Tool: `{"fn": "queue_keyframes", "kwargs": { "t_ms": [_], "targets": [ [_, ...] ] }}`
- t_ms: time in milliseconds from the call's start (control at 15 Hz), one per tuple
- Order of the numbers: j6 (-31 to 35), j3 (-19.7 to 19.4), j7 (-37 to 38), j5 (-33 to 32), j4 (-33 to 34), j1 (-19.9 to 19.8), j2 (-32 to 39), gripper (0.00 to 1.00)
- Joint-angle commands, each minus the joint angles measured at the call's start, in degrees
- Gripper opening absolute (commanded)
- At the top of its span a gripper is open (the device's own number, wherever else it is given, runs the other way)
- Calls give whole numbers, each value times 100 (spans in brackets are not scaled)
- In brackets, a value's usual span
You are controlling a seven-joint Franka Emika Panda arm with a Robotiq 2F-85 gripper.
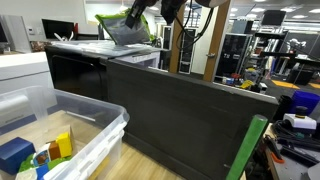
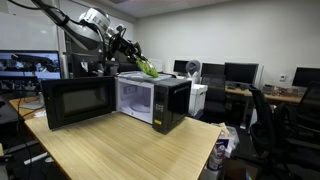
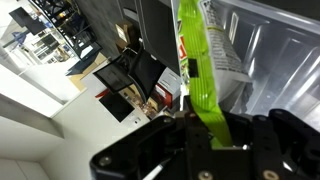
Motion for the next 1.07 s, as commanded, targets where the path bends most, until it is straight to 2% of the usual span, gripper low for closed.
{"fn": "queue_keyframes", "kwargs": {
  "t_ms": [0,733,867,1000],
  "targets": [
    [87,-1,-175,167,-65,-1,-367,3],
    [463,-33,-195,216,-187,1,-1013,3],
    [865,-110,-241,390,-547,-2,-1568,3],
    [1195,-207,-371,601,-747,15,-1820,3]
  ]
}}
